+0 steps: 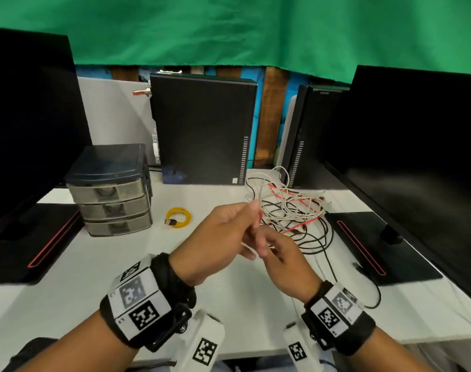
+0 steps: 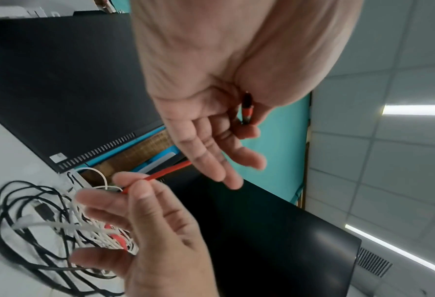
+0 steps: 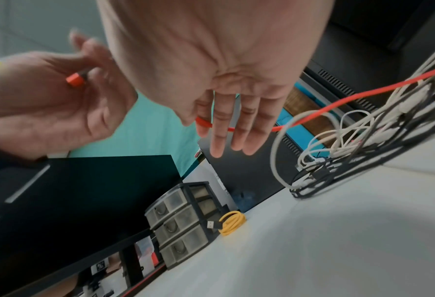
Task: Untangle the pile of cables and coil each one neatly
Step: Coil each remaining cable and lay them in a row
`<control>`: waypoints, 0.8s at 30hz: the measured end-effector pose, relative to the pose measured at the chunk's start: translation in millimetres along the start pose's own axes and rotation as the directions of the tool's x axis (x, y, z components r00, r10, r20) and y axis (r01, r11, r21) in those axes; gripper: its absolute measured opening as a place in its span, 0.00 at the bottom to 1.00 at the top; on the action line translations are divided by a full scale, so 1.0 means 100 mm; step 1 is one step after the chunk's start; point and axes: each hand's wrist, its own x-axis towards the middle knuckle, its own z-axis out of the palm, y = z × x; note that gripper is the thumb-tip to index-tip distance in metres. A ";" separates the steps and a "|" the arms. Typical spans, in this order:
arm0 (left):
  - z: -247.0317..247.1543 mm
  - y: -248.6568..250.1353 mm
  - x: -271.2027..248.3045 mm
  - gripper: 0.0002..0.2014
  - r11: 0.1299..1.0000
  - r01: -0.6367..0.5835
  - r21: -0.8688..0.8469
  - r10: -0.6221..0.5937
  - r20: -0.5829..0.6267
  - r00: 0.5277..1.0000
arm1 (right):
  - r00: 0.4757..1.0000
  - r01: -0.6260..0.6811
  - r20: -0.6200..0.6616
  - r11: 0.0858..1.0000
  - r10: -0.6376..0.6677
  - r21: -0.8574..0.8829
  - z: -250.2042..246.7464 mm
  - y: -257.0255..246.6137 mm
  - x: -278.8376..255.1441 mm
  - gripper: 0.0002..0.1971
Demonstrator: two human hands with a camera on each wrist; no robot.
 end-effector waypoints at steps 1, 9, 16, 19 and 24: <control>0.02 0.02 -0.01 0.20 0.999 -0.039 -0.033 0.039 0.005 0.999 | 1.000 0.000 0.006 1.000 0.000 0.000 0.03 0.03 -0.01 0.12; -0.13 -0.44 0.19 0.08 0.855 -0.298 0.424 0.407 -0.193 0.893 | 0.985 -0.020 0.167 0.992 0.042 -0.128 0.04 -0.01 -0.02 0.04; -0.29 -0.44 0.26 0.11 0.726 -0.364 0.583 0.602 -0.283 0.746 | 0.967 0.015 0.239 0.924 0.083 -0.383 0.02 0.20 -0.11 0.06; -0.45 -0.42 0.29 0.11 0.567 -0.309 0.764 0.662 -0.199 0.722 | 0.984 0.058 0.179 0.901 0.023 -0.431 -0.06 0.10 -0.04 0.07; -0.60 -0.58 0.38 0.11 0.375 0.135 0.917 0.262 -0.244 0.934 | 0.987 0.154 0.148 0.637 -0.064 -0.755 -0.42 -0.28 0.43 0.10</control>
